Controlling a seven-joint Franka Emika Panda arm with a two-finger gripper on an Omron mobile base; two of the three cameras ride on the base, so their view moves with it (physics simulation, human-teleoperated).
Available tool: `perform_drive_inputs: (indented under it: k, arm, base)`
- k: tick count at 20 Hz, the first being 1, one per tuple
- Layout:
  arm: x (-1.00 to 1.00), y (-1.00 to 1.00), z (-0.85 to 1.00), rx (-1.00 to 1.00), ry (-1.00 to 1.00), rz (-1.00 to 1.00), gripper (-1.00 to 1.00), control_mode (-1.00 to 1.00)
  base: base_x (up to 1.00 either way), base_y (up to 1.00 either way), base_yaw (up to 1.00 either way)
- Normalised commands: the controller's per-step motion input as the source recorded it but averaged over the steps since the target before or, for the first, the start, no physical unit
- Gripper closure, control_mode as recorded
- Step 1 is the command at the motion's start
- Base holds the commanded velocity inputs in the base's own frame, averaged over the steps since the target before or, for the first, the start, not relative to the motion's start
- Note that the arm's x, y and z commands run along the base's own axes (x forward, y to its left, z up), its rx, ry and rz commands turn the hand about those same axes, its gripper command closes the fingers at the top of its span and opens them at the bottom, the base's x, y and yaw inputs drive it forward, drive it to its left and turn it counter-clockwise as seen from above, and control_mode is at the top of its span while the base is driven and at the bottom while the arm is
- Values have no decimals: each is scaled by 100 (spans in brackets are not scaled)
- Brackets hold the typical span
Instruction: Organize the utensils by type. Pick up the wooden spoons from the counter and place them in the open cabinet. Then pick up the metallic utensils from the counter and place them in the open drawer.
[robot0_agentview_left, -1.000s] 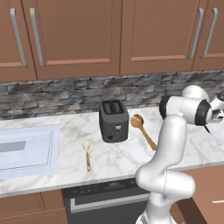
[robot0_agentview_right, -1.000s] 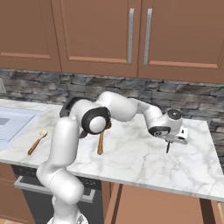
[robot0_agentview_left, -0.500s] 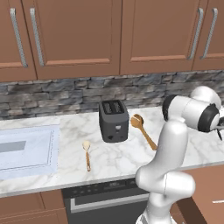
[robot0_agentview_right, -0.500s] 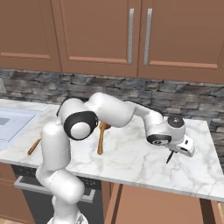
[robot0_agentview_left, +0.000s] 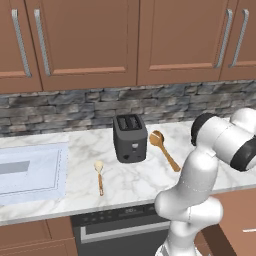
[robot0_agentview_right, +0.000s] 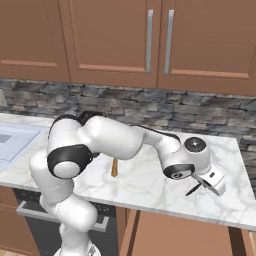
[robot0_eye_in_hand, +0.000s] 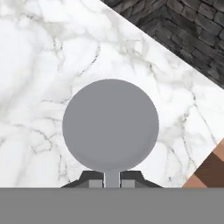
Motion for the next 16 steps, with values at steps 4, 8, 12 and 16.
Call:
perform_drive_inputs:
  k: [4, 8, 12, 16]
  arm:
    - [-70, -6, 26, 1, 7, -32, 100, -100]
    - [-64, 0, 23, 4, 18, -34, 100, -100]
    - [-63, 0, 23, 3, 21, -31, 100, -100]
    - [-70, 0, 8, 8, 19, -26, 100, -100]
  base:
    - [0, 0, 0]
    - [0, 0, 0]
    - [0, 0, 0]
    - [0, 0, 0]
